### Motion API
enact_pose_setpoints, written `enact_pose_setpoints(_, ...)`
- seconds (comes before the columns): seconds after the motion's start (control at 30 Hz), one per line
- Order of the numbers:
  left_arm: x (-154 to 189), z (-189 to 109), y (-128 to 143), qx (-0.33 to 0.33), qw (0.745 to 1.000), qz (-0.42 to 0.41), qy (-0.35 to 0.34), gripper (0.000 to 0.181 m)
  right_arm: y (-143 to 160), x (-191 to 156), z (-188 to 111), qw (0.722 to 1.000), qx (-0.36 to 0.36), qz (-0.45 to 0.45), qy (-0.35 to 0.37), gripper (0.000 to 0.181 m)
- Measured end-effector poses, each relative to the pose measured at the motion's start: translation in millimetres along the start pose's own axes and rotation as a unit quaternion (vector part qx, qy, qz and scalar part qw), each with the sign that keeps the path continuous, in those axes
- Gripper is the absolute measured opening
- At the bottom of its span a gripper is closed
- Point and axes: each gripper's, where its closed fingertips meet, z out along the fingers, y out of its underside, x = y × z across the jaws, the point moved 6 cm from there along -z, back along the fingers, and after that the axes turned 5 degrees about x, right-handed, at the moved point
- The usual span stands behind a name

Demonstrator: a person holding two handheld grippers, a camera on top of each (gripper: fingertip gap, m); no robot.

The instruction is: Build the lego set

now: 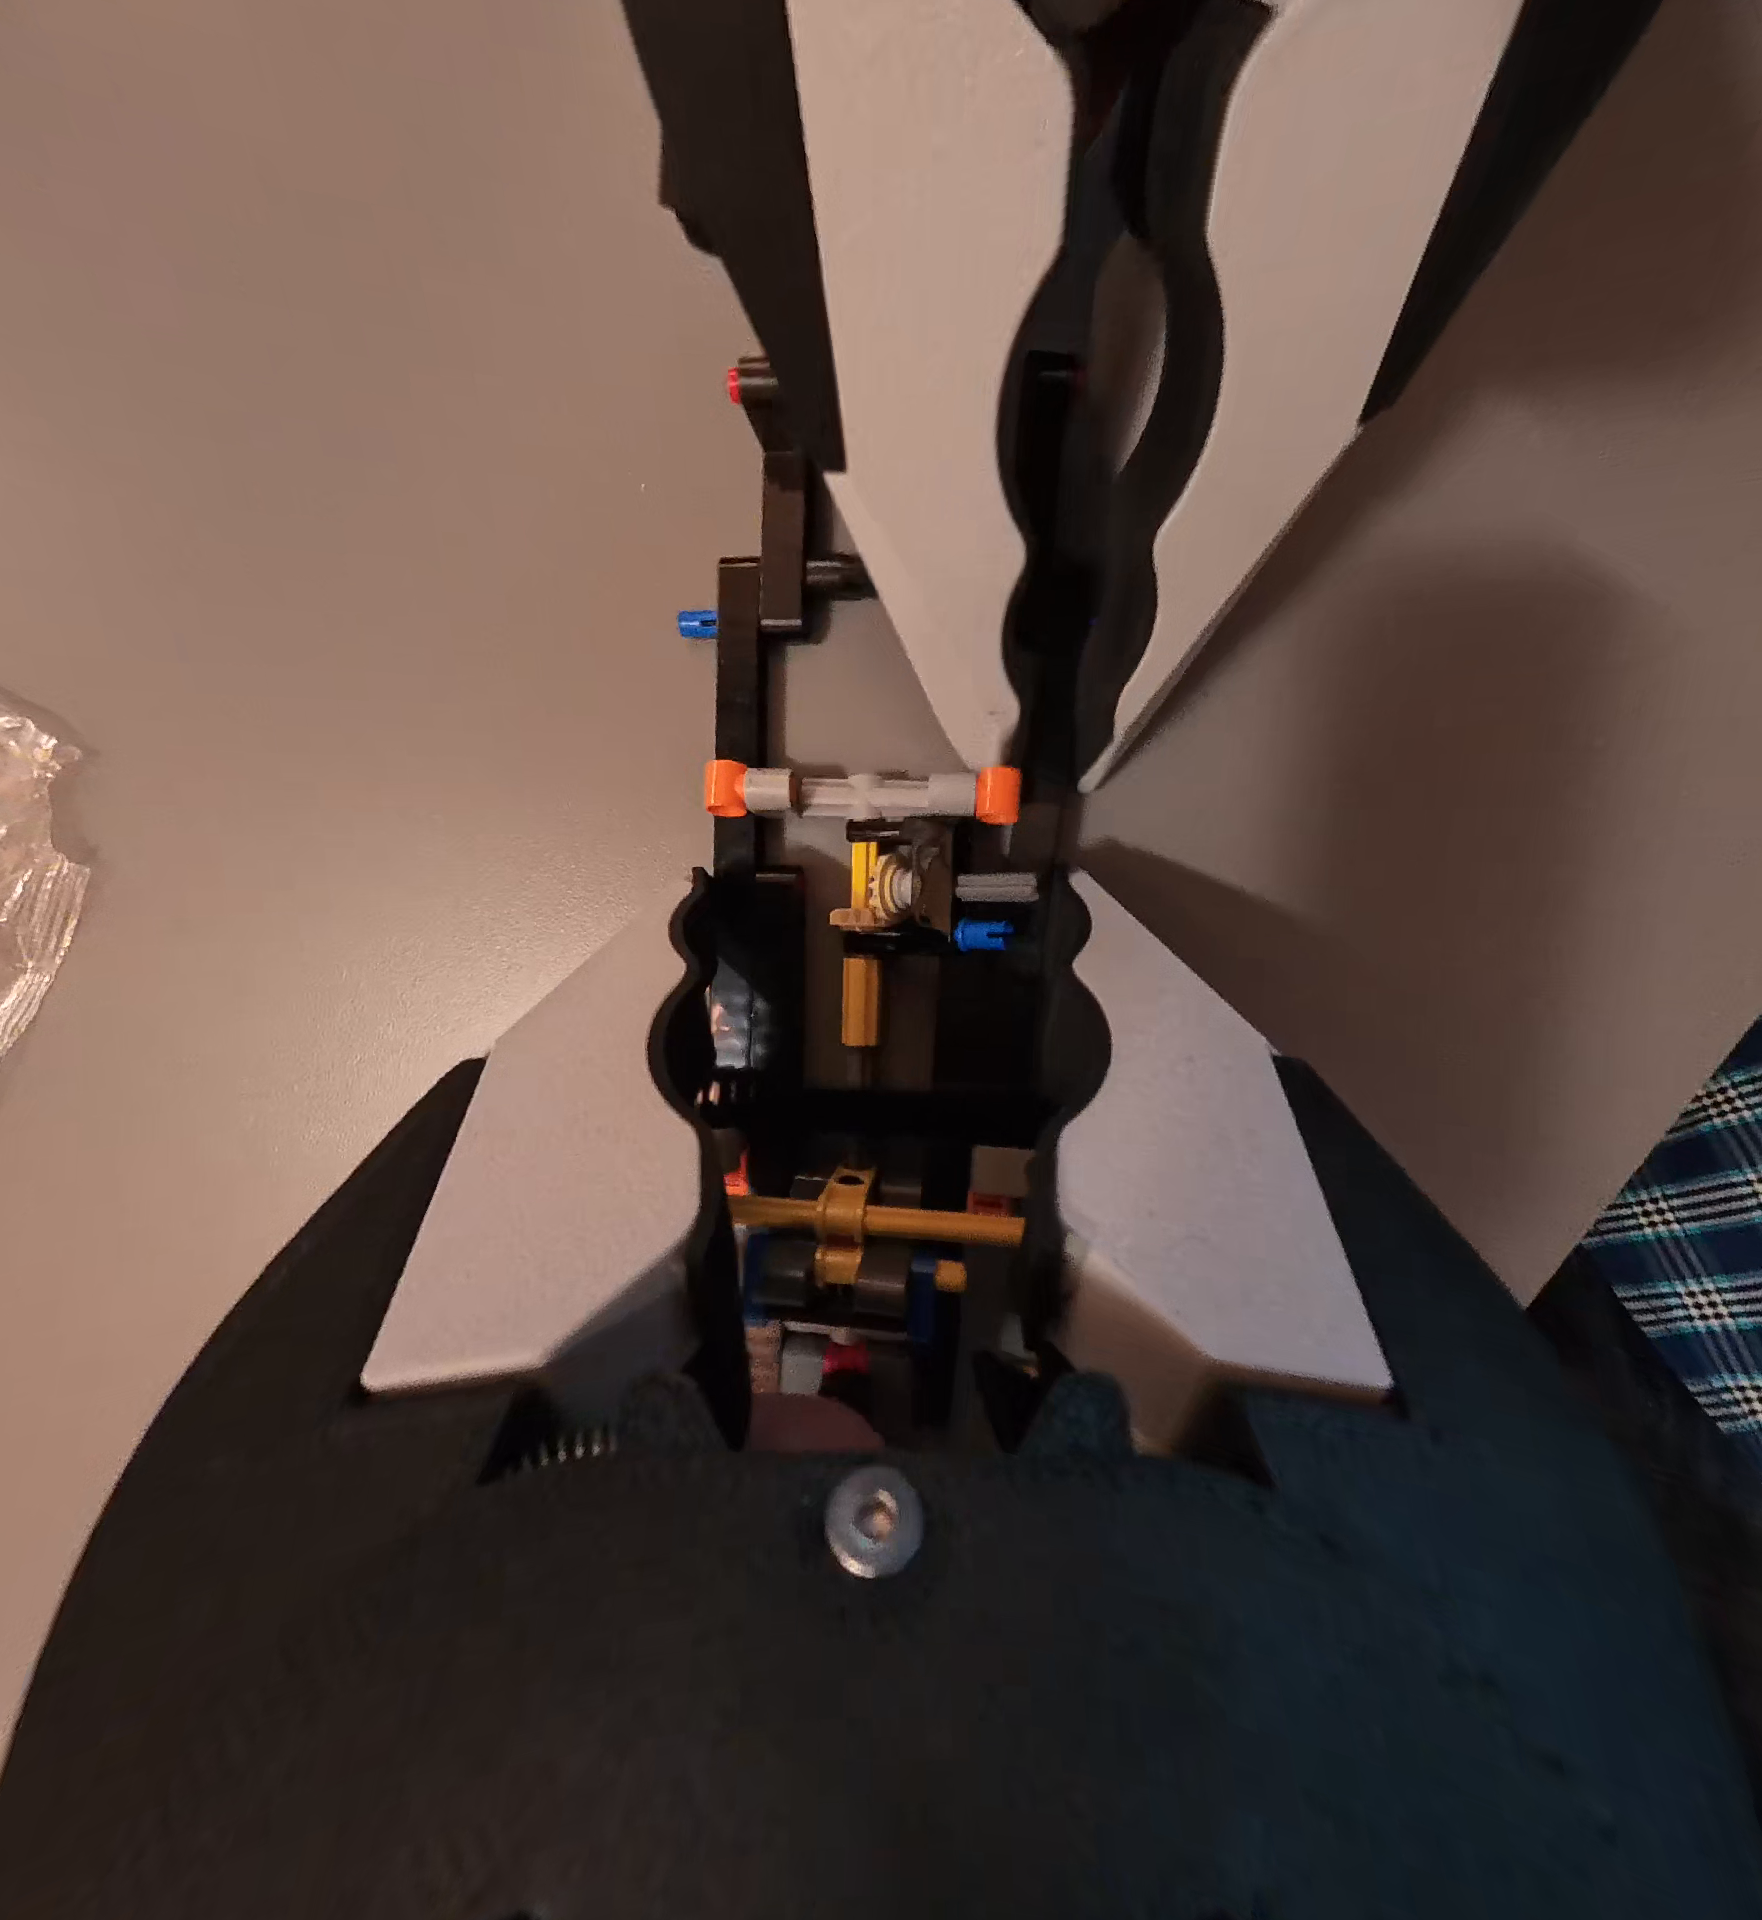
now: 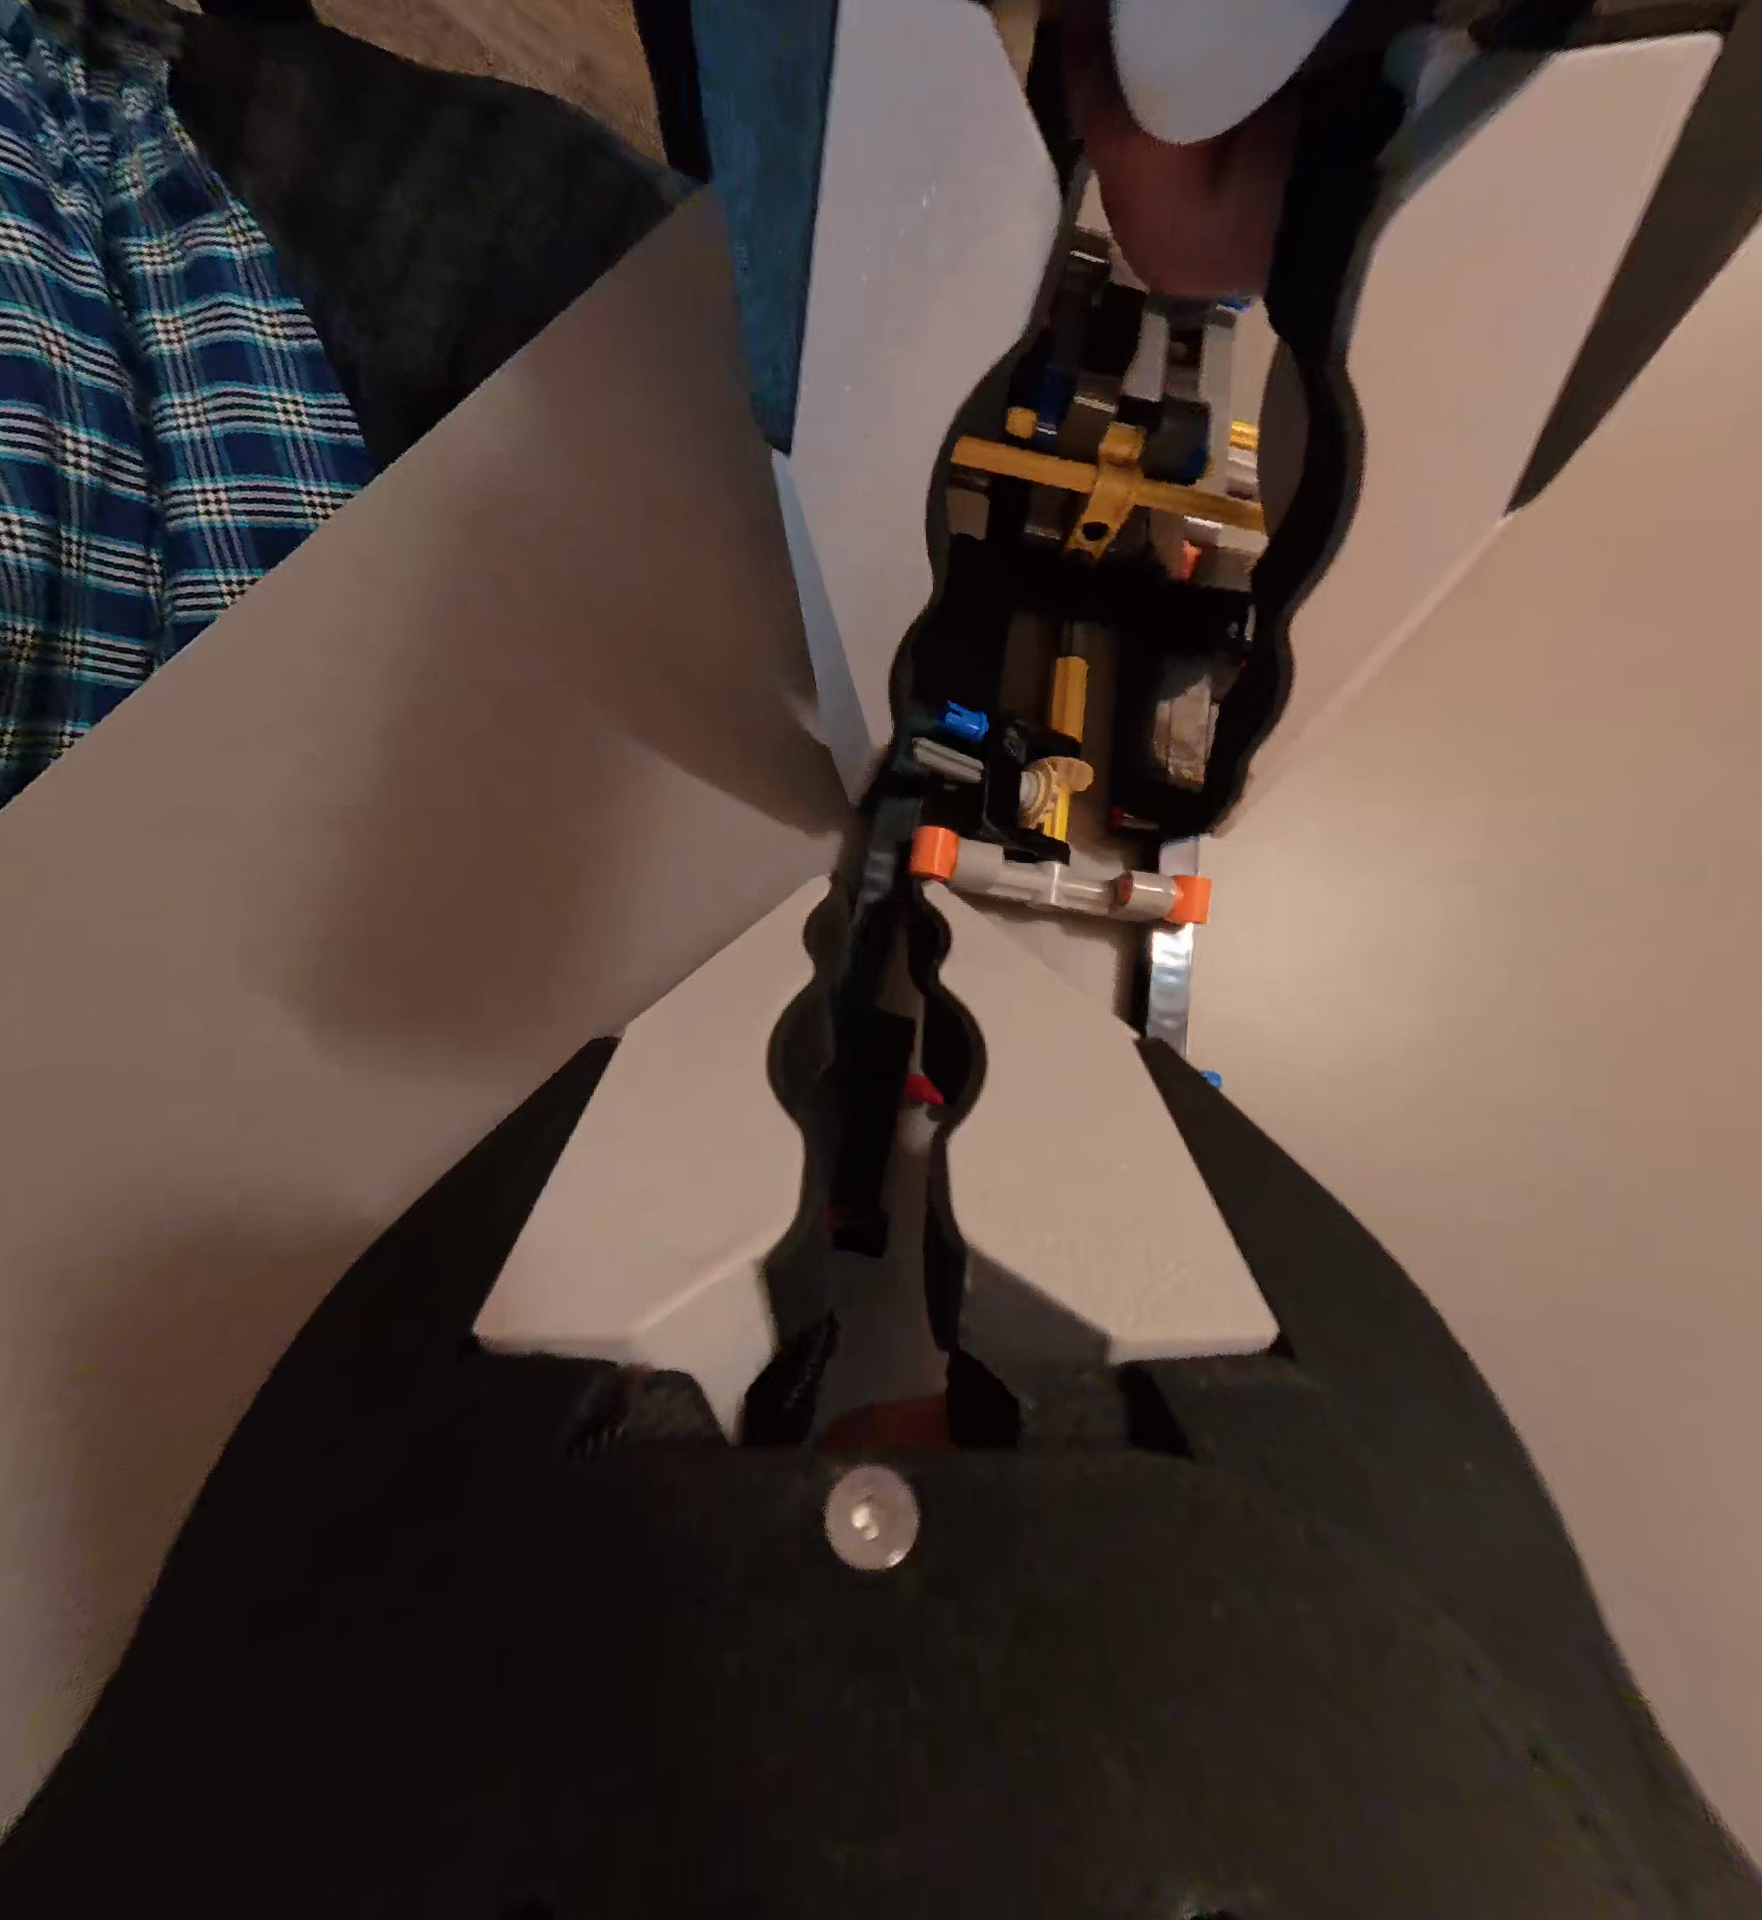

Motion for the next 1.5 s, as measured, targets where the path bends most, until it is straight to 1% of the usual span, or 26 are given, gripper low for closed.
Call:
enact_pose_setpoints(0.3,0.0,0.1,0.2,0.003,1.0,0.004,-0.001,0.061,-0.8,-0.2,0.0,1.0,-0.004,0.002,0.001,0.007)
enact_pose_setpoints(0.37,0.1,0.3,0.5,0.007,1.0,0.003,-0.002,0.061,0.1,0.0,-3.0,1.0,-0.018,0.0,0.004,0.01)
enact_pose_setpoints(0.43,0.1,0.2,0.7,0.009,1.0,0.003,-0.002,0.061,0.1,3.5,-10.5,0.999,-0.032,0.002,0.015,0.022)
enact_pose_setpoints(0.47,0.2,0.2,0.7,0.008,1.0,0.003,-0.003,0.061,-1.4,7.0,-14.8,0.999,-0.033,0.003,0.028,0.033)
enact_pose_setpoints(0.53,0.2,0.2,0.5,0.009,1.0,0.002,-0.002,0.061,-1.4,16.2,-18.6,0.997,-0.05,0.002,0.064,0.07)
enact_pose_setpoints(0.63,0.5,0.6,-0.1,0.007,1.0,0.004,0.0,0.061,1.3,20.0,-9.1,0.997,-0.058,0.007,0.053,0.077)
enact_pose_setpoints(0.7,1.8,1.6,-1.6,0.008,1.0,0.006,0.001,0.061,0.9,21.0,-5.7,0.998,-0.052,0.024,0.032,0.07)
enact_pose_setpoints(0.8,2.8,2.3,-2.7,0.006,1.0,0.006,0.0,0.061,2.1,21.6,-4.7,0.998,-0.048,0.035,0.018,0.066)
enact_pose_setpoints(0.97,3.0,2.7,-2.8,0.008,1.0,0.004,-0.001,0.061,4.8,22.6,-4.7,0.999,-0.027,0.039,0.012,0.065)
enact_pose_setpoints(1.2,3.2,2.9,-2.5,0.012,1.0,0.0,-0.004,0.061,5.8,23.1,-4.5,0.999,-0.02,0.037,0.012,0.063)
enact_pose_setpoints(1.37,2.8,3.1,-2.3,0.012,1.0,0.0,-0.004,0.062,5.8,22.9,-4.6,0.999,-0.022,0.043,0.012,0.064)
enact_pose_setpoints(1.5,2.5,3.4,-3.7,0.007,1.0,0.001,-0.005,0.061,4.6,21.8,-6.2,0.998,-0.044,0.04,0.017,0.066)
